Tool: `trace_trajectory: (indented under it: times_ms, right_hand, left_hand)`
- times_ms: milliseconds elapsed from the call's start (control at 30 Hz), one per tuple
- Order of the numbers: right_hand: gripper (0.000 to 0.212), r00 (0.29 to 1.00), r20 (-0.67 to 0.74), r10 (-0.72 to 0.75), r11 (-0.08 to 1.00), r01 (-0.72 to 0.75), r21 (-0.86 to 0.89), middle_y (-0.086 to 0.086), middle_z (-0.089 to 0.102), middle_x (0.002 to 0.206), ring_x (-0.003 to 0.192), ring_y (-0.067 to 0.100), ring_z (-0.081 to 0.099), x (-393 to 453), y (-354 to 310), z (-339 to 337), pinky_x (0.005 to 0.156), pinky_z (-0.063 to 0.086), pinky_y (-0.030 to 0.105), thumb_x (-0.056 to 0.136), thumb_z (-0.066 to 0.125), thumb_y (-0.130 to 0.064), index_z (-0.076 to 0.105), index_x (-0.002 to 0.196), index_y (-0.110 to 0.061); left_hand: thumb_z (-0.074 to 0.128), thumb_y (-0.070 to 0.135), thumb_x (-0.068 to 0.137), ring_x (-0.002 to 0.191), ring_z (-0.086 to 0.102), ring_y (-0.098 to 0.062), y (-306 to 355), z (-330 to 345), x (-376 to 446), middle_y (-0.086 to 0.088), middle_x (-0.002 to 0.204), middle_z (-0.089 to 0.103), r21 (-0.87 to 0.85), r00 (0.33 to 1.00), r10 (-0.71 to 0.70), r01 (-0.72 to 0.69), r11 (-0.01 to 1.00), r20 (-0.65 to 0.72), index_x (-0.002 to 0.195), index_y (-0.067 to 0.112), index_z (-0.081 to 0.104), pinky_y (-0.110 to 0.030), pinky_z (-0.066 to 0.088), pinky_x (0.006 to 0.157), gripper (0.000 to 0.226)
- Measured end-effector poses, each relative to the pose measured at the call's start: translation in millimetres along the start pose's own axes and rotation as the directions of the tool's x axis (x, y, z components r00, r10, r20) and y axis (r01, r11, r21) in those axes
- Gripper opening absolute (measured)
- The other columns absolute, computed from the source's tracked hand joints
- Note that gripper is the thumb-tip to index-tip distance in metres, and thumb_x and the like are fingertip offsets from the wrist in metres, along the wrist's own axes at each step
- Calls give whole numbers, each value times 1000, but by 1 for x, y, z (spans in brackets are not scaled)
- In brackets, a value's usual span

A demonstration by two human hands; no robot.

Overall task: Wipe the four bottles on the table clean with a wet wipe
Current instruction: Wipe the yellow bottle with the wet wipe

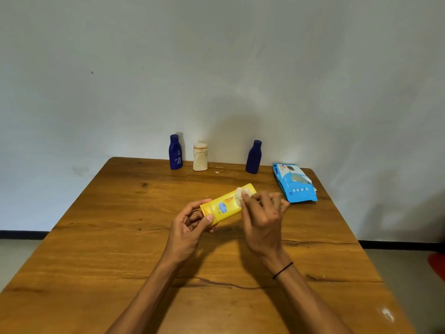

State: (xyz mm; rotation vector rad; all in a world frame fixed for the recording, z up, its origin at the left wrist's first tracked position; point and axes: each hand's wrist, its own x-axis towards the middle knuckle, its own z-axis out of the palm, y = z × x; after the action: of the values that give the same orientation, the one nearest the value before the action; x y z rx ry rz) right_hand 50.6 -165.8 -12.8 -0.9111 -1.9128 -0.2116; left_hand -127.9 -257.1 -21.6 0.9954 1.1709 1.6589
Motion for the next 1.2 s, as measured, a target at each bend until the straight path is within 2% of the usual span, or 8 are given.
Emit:
trace_trajectory:
  times_ms: [233, 400, 667, 800, 900, 1033, 1100, 1200]
  right_hand:
    - [41, 925, 122, -360, 933, 356, 49, 7, 64, 103, 94, 25, 53, -33, -14, 3, 77, 35, 41, 88, 79, -14, 63, 126, -11]
    - [19, 994, -65, 92, 993, -87, 84, 8, 66, 94, 92, 22, 51, -16, 21, -4, 77, 39, 41, 97, 64, -23, 71, 107, -9]
    - [13, 836, -66, 545, 758, -458, 464, -4, 63, 99, 94, 17, 58, 5, -9, -7, 70, 56, 45, 100, 66, -14, 67, 109, -23]
    - [7, 903, -77, 424, 850, -367, 379, -2, 63, 98, 91, 18, 55, 3, -19, 0, 68, 52, 44, 101, 65, -15, 68, 107, -16]
    - [8, 994, -30, 101, 972, -93, 214, 4, 63, 96, 89, 20, 53, -8, -32, 4, 73, 44, 40, 101, 61, -22, 63, 106, -16]
    - [16, 964, 78, -256, 964, 248, 94, 7, 65, 98, 90, 24, 54, -24, -34, 5, 74, 37, 41, 98, 65, -21, 59, 112, -16]
    - [14, 969, 62, -240, 971, 240, 14, 7, 64, 96, 90, 24, 53, -21, -19, 3, 76, 33, 39, 96, 64, -22, 57, 108, -17]
    - [13, 1000, -8, 26, 997, -27, -70, 8, 61, 93, 91, 23, 48, -9, 10, 2, 79, 27, 35, 100, 56, -27, 61, 101, -15]
  left_hand:
    - [71, 13, 87, 94, 75, -21, 1, -4, 0, -13, 116, 78, -118, 996, -41, 31, 992, -77, 133, 11, 63, -28, 64, 77, 47]
    - [73, 14, 85, 86, 76, -23, 6, -6, -1, -13, 113, 78, -90, 996, -31, 23, 996, -80, 131, 13, 65, -26, 63, 71, 46]
    - [75, 13, 84, 84, 76, -25, 1, 3, -3, -16, 110, 79, -139, 991, -71, 55, 989, -115, 132, 12, 64, -29, 64, 72, 50]
    - [76, 14, 84, 89, 77, -30, -1, 1, -9, -17, 113, 78, -118, 992, -84, 73, 990, -93, 132, 15, 65, -29, 64, 72, 49]
    - [76, 12, 86, 92, 77, -29, -6, 7, -12, -17, 111, 78, -78, 996, -71, 67, 995, -53, 132, 15, 65, -29, 63, 73, 47]
    - [75, 12, 87, 102, 76, -27, -9, 7, -14, -13, 112, 78, -9, 998, -21, 21, 1000, -50, 133, 16, 65, -34, 64, 79, 48]
    - [75, 11, 87, 102, 76, -28, -6, 4, -15, -10, 114, 78, 38, 999, 14, -12, 999, -41, 133, 14, 64, -33, 65, 77, 48]
    - [75, 10, 89, 100, 76, -28, -2, -4, -14, -11, 114, 77, 119, 998, 56, -54, 991, -12, 135, 13, 63, -32, 64, 74, 47]
